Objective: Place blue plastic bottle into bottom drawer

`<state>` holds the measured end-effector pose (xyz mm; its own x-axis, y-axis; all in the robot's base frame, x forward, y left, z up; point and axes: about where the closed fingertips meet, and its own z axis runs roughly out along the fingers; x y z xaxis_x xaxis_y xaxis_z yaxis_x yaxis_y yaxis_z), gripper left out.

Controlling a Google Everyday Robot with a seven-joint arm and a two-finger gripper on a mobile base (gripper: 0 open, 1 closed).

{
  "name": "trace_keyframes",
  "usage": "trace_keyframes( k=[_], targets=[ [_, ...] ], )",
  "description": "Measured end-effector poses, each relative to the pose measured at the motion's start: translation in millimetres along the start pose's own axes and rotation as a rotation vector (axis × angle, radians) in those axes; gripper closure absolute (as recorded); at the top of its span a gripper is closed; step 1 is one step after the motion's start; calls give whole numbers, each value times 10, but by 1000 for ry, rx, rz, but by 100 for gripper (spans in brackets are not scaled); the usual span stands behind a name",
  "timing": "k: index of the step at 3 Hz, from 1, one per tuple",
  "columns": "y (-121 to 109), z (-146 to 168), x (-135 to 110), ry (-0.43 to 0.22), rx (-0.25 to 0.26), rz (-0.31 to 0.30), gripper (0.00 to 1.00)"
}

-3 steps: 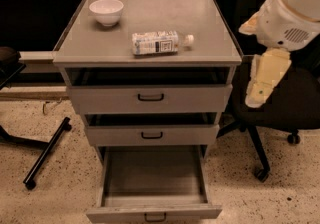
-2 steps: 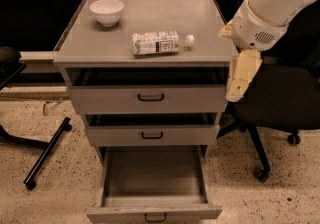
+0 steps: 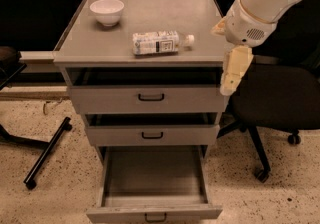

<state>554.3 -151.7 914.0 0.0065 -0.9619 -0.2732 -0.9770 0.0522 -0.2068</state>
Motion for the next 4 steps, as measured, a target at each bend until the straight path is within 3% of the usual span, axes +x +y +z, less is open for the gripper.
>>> trace_keyframes(
  k=[2,3,4],
  targets=[
    [-705,388,-365,-48,-12,-122,0],
    [-936,587,-602,-69,-37,-187,0],
    [-1008,743,-820,-77,-81,-237,0]
  ],
)
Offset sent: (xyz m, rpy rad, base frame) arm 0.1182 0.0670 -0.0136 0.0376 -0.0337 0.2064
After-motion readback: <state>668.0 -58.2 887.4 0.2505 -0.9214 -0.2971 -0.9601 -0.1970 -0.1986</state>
